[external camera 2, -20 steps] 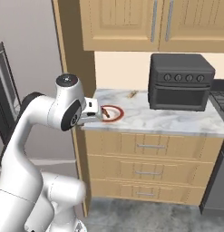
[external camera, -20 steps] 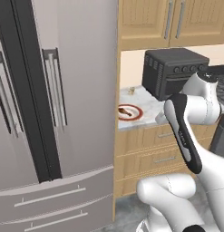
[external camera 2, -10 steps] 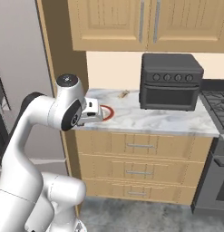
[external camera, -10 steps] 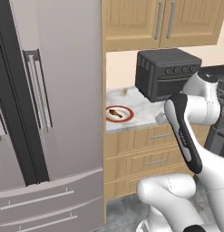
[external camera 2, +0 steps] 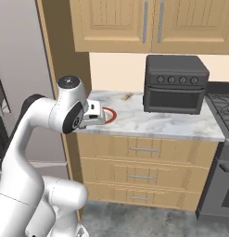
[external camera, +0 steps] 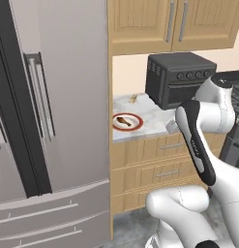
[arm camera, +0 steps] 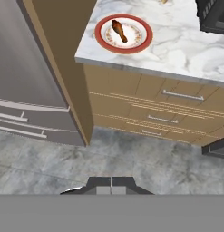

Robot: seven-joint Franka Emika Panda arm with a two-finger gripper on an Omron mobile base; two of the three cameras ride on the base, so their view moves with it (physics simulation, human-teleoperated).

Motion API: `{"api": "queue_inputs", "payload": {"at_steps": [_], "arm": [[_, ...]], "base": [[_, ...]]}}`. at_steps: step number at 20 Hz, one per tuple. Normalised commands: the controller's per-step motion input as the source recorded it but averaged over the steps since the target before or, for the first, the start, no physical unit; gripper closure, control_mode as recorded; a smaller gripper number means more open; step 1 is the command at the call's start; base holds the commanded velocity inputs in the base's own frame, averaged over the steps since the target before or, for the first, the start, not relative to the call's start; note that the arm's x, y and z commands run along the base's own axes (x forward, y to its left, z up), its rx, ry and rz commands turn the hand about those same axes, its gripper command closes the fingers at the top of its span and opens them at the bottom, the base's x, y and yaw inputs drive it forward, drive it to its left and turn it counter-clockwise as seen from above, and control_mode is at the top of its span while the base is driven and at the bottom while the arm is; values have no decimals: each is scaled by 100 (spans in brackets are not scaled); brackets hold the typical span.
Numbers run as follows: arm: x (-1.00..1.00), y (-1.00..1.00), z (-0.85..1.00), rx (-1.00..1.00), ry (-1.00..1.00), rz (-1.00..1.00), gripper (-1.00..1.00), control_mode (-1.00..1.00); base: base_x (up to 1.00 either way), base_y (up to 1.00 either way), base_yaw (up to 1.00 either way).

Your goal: Pick the chicken drumstick from the counter and place it in the microwave. Then turn on the microwave.

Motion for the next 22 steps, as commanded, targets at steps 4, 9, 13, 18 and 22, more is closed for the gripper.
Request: {"api": "queue_inputs", "payload": {"at_steps": [4, 9, 13, 18, 22], "arm": [[0, 0, 0, 0, 0, 0, 100, 100], [0, 0, 0, 0, 0, 0, 100, 100], [0, 0, 0, 0, 0, 0, 100, 100], [0, 0, 0, 0, 0, 0, 100, 100], [0, 0, 0, 0, 0, 0, 100, 100]], "base": [[27, -29, 8], [26, -39, 12], [29, -39, 15], [34, -30, 18], [42, -16, 19]]}}
